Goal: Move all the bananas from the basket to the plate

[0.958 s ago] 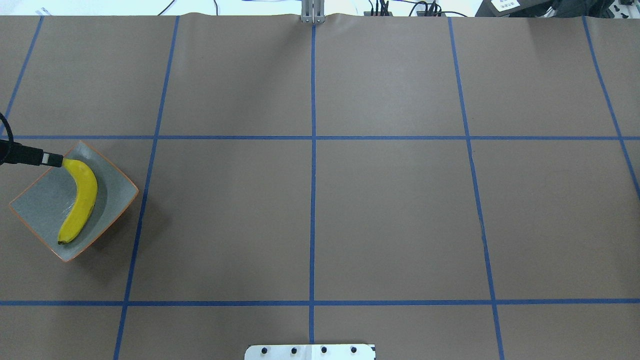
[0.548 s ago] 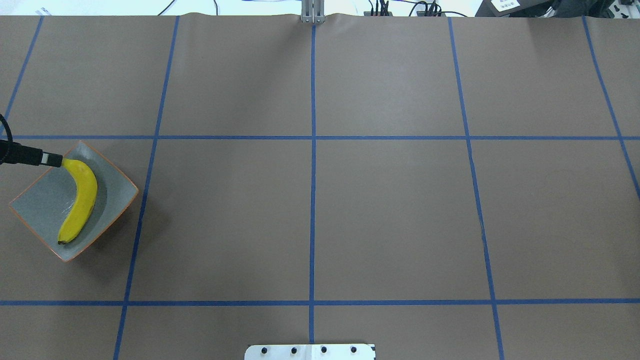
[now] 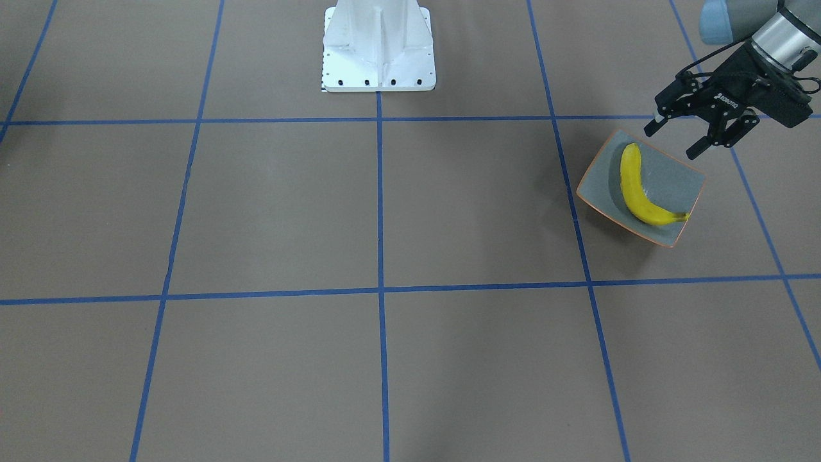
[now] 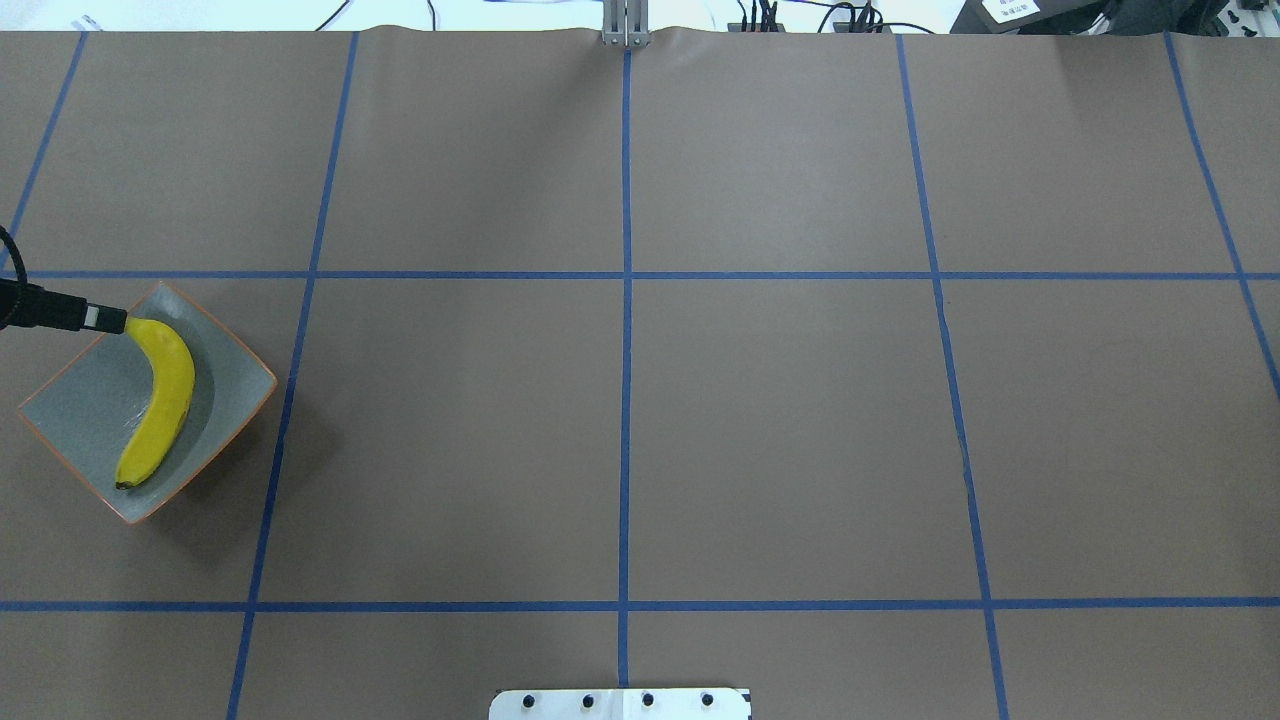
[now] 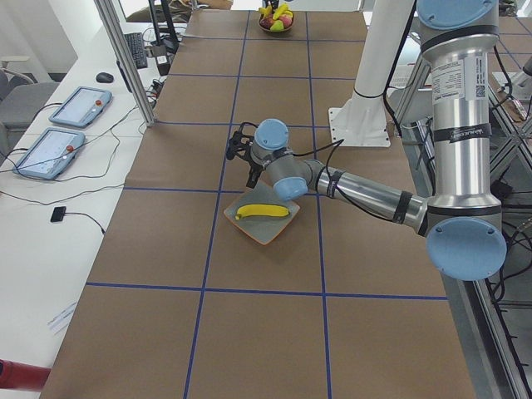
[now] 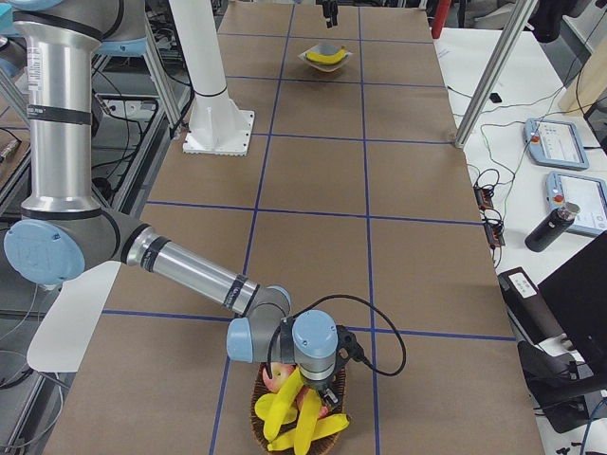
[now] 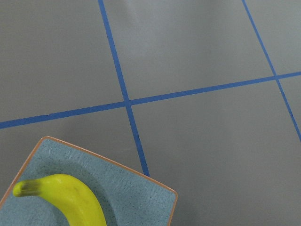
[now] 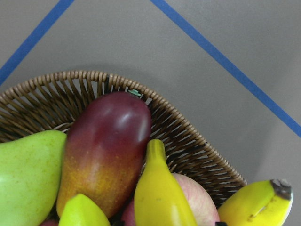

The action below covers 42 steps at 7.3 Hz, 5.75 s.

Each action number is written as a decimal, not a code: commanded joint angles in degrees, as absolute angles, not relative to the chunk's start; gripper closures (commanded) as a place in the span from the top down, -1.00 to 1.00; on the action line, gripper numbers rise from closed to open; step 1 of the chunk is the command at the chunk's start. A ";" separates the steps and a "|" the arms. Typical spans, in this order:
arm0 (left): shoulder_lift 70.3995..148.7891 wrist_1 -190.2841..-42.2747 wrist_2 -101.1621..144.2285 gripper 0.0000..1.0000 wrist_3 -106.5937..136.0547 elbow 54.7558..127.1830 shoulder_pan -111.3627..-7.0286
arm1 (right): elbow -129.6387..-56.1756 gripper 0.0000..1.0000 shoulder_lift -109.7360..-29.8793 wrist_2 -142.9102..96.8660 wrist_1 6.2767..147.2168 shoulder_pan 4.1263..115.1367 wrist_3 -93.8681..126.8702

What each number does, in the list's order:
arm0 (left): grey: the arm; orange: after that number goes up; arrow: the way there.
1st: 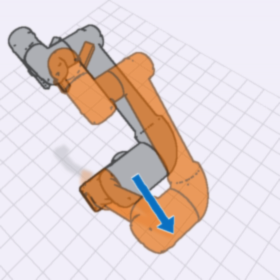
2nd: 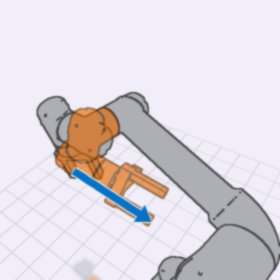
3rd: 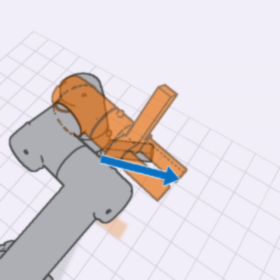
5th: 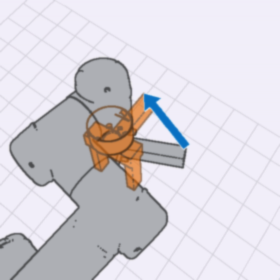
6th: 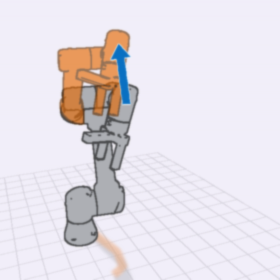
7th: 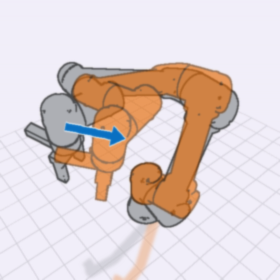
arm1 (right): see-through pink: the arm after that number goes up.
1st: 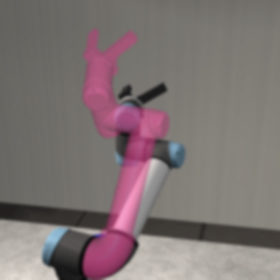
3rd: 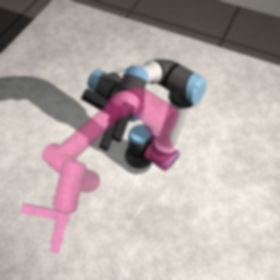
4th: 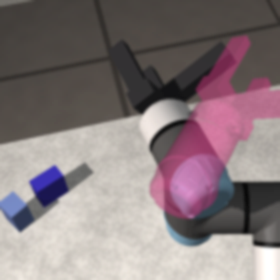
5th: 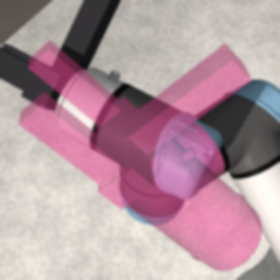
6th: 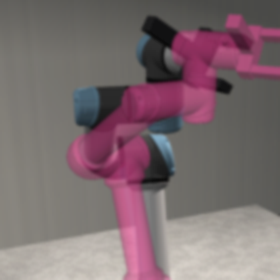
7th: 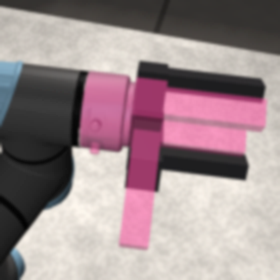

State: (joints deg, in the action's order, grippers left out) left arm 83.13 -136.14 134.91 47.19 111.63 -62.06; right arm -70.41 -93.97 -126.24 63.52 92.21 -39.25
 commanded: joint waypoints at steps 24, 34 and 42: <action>111.85 -136.40 121.61 1.00 70.47 108.64 -43.81 | -108.37 -1.00 -65.24 -125.87 71.64 60.59 82.97; 120.50 -141.15 119.88 1.00 73.92 108.63 -33.84 | -112.13 -1.00 -59.77 -120.78 51.42 40.97 93.95; 120.76 -149.76 119.88 -0.87 73.83 106.88 -29.18 | -113.56 -0.71 -59.68 -119.79 51.33 39.64 93.17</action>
State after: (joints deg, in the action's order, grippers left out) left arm 120.84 -148.90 119.80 73.89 107.04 -29.57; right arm -113.56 -59.72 -119.80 51.34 39.59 93.48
